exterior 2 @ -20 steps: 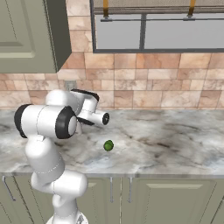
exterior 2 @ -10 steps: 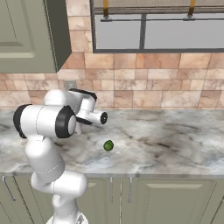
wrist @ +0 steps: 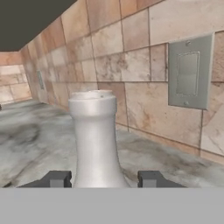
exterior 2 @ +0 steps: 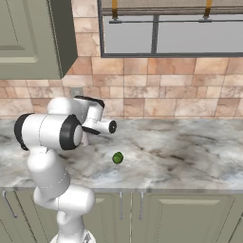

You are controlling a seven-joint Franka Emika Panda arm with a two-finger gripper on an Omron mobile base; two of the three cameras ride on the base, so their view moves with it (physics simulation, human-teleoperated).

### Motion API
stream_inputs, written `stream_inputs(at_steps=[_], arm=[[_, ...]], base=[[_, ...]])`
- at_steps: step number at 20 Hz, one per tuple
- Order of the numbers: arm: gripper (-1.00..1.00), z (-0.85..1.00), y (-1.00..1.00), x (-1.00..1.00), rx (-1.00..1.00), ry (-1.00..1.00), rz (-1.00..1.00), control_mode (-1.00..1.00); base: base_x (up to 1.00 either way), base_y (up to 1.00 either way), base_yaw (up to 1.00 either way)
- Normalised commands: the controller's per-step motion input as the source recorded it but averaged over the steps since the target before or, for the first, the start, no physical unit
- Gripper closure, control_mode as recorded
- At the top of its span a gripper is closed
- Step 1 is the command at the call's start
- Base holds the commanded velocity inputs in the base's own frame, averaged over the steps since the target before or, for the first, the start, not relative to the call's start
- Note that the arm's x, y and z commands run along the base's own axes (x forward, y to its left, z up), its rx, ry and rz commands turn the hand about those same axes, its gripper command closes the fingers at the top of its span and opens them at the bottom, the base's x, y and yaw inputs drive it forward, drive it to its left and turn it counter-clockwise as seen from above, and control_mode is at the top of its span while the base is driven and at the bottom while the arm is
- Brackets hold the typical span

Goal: Place the beer and liquor on the top shelf of the fridge to keep them out of children's reach, and place the avocado on lower shelves for easy access.

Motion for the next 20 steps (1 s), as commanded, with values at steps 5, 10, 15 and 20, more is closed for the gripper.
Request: stream_inputs(at_steps=[5,10,15,20], arm=[[1.00,0.05,0.00,-0.15,0.00,0.00,0.02,-1.00],[1.00,0.76,-0.10,-0.67,-0.01,0.01,-0.11,-1.00],[1.00,1.00,-0.30,-0.68,-0.05,0.05,-0.34,-1.00],[1.00,0.99,-0.39,-0.52,-0.09,0.10,-0.44,-1.00]], base=[[0.00,0.00,0.00],[0.00,0.00,0.00],[0.00,0.00,0.00],[0.00,0.00,0.00]])
